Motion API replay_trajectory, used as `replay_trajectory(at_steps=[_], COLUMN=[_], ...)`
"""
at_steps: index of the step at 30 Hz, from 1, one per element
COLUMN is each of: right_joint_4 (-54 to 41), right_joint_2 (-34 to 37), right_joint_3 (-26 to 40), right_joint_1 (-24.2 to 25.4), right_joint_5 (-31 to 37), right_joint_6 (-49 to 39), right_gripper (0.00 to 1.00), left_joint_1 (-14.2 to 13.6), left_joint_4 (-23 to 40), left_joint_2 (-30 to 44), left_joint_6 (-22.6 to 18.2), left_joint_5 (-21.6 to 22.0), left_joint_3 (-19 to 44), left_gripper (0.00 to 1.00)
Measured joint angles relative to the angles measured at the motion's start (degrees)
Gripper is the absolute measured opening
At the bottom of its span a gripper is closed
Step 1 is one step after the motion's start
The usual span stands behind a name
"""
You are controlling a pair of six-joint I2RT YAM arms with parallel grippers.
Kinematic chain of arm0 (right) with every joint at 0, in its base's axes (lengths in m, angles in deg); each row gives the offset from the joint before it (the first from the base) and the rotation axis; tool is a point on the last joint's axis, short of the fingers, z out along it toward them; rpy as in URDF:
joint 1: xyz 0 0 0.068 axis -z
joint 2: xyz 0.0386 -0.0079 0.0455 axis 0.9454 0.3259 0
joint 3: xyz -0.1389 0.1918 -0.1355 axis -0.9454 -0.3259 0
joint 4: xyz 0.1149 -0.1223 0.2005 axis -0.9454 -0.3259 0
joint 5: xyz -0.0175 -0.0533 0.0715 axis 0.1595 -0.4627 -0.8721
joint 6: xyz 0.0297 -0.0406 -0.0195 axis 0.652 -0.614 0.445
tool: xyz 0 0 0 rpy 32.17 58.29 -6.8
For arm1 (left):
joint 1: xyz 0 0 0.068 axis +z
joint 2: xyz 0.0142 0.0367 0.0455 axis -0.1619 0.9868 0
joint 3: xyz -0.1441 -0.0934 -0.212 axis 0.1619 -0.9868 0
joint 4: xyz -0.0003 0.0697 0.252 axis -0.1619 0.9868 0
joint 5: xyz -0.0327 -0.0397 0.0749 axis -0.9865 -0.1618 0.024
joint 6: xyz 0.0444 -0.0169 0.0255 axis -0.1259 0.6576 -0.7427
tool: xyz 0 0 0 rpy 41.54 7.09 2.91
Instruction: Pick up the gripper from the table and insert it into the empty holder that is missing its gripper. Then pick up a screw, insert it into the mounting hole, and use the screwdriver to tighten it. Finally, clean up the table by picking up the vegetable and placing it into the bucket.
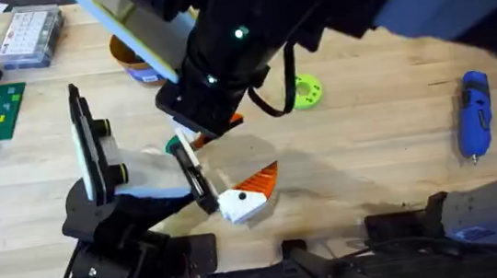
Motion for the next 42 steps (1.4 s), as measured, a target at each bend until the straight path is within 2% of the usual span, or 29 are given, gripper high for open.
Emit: replay_trajectory(at_steps=[8,17,23,36,42], right_joint_4=[0.81,3.16,2.54,0.79,3.08], right_joint_2=[-1.22,-6.30,-6.18,-4.90,-3.40], right_joint_3=[0.00,0.26,0.33,0.31,-1.23], right_joint_1=[0.02,0.40,2.08,2.10,2.10], right_joint_5=[0.02,0.00,0.04,0.01,-1.02], right_joint_6=[0.00,-0.02,-0.01,-0.02,-0.18], right_gripper=[0.009,0.009,0.009,0.009,0.009], left_joint_1=[0.00,0.00,0.00,0.00,0.00], left_joint_4=[-0.02,0.00,0.00,-0.01,-0.01], left_joint_2=[0.00,0.00,0.00,0.00,0.00], left_joint_6=[0.00,0.00,0.00,0.00,0.00], left_joint_5=[0.00,0.00,0.00,0.00,0.00], left_joint_3=[0.00,0.00,0.00,0.00,0.00], left_gripper=[0.988,0.988,0.986,0.986,0.986])
